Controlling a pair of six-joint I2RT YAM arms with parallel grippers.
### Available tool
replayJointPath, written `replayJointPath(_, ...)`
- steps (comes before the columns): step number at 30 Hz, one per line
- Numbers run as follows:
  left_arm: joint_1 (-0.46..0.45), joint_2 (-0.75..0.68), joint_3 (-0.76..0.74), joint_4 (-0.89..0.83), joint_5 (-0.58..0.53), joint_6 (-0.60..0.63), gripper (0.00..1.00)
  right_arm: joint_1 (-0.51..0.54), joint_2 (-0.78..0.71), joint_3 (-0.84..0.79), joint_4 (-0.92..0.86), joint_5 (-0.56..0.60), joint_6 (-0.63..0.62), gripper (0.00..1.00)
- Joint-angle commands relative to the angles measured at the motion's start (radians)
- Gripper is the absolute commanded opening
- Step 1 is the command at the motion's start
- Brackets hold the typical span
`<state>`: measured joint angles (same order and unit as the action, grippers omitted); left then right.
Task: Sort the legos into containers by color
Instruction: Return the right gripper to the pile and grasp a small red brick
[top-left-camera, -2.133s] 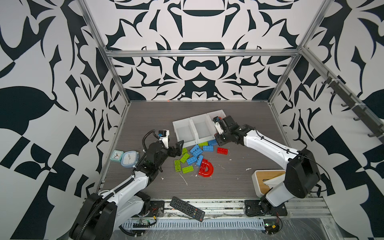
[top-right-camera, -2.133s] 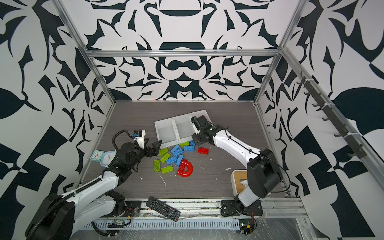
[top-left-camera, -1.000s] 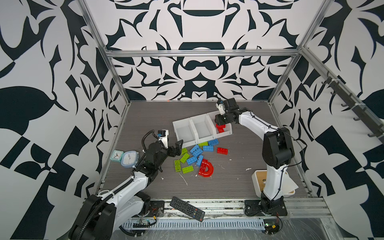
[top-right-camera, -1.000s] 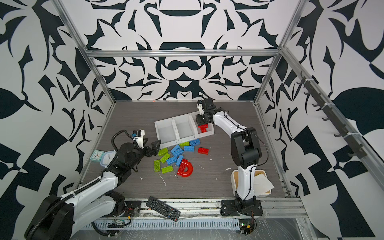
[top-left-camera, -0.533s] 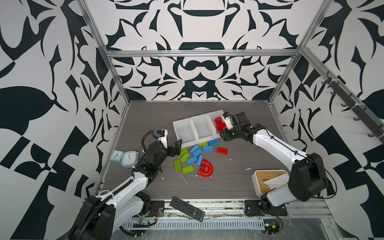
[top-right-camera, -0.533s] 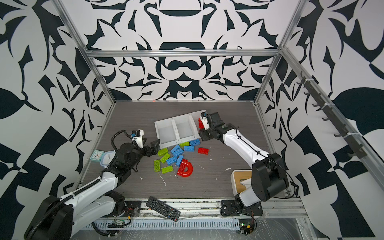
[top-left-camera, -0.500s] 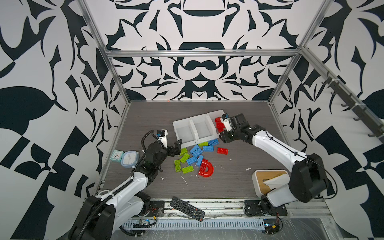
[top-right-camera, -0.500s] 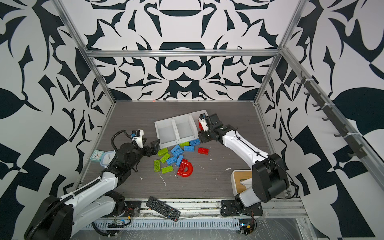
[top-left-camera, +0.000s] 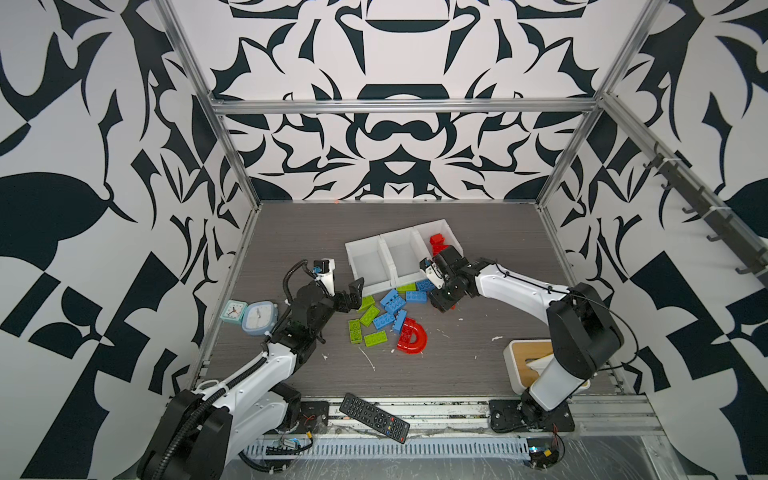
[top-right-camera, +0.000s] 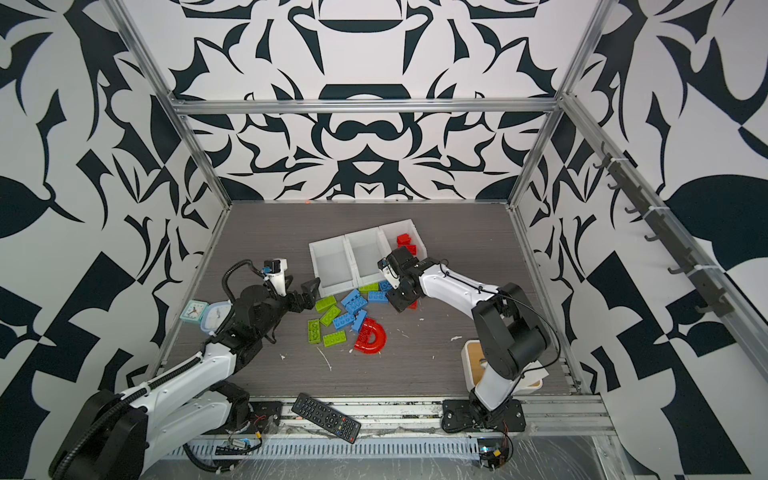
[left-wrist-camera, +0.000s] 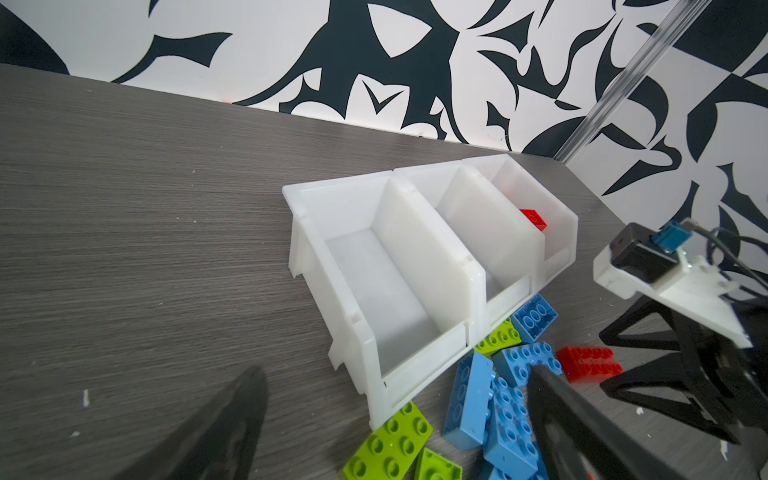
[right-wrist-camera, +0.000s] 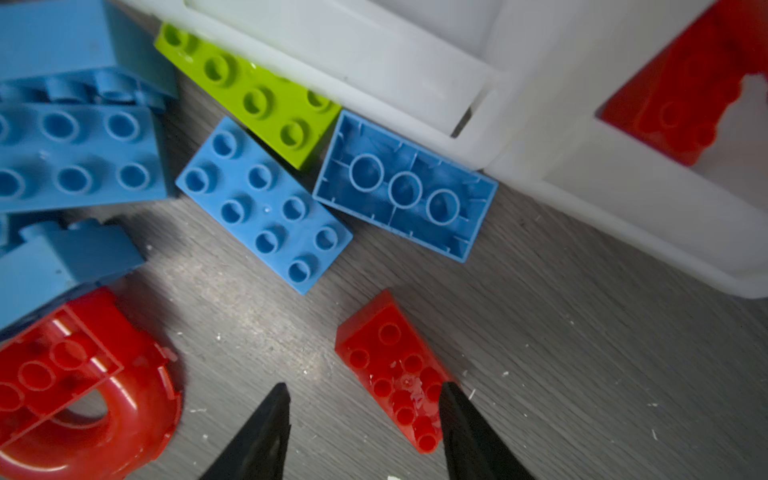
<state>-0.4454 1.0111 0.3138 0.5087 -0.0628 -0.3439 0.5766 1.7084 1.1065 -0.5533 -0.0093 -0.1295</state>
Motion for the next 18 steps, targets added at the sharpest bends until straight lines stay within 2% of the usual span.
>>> replayJointPath(1,-0.003,0.004,0.004,0.032,0.009,-0.008,1.0,-0.002,0.022,0.053,-0.046,0.025,-0.04,0.6)
replayJointPath(12,-0.002,0.02,0.021,0.012,0.008,-0.015,1.0,-0.002,0.077,0.075,-0.054,0.01,-0.056,0.58)
replayJointPath(18,-0.002,0.018,0.022,0.006,0.009,-0.014,1.0,-0.004,0.099,0.08,-0.074,-0.003,-0.044,0.53)
